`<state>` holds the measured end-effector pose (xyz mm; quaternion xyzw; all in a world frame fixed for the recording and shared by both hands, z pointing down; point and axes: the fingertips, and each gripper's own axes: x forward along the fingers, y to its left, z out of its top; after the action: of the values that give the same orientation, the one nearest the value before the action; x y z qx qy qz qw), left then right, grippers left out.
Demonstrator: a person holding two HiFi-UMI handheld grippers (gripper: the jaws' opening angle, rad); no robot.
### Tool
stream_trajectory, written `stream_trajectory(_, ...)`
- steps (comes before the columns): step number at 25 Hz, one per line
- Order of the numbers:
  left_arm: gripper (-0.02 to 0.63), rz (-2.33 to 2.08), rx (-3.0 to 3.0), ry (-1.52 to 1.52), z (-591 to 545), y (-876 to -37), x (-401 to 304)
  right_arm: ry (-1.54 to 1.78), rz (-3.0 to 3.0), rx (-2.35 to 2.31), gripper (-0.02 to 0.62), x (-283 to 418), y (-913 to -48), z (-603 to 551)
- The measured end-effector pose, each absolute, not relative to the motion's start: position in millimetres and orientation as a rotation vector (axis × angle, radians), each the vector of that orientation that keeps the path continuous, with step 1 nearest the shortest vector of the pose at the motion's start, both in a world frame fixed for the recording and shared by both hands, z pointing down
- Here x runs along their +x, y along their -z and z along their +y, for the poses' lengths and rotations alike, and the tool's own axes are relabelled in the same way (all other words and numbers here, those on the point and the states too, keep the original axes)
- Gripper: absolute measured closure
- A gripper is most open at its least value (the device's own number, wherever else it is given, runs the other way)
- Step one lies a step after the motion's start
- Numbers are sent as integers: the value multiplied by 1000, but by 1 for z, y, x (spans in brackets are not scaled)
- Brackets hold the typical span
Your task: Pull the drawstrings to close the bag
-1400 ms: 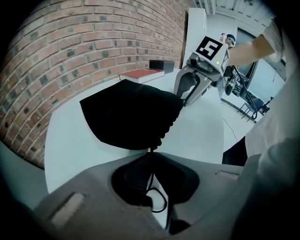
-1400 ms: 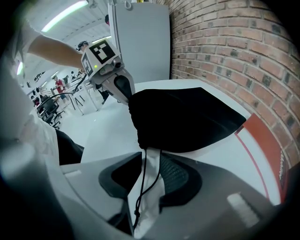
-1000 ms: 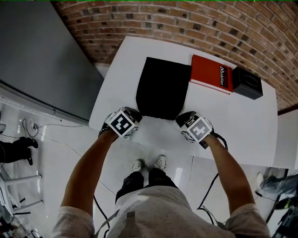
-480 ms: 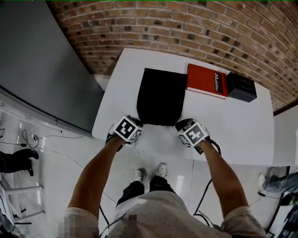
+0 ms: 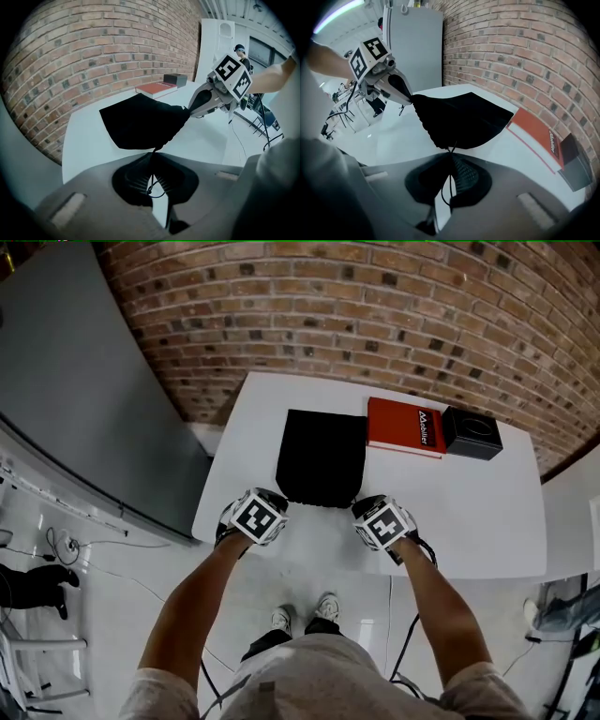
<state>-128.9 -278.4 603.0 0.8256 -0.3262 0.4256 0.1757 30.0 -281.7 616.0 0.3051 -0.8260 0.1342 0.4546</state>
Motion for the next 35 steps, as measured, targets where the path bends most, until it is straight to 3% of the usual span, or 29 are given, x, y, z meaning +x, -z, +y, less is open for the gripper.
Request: stream_trajectory(35,598,-1415,2667,-790,-358,-408,-125,-46,-2218,1204,591,43,-430,-352)
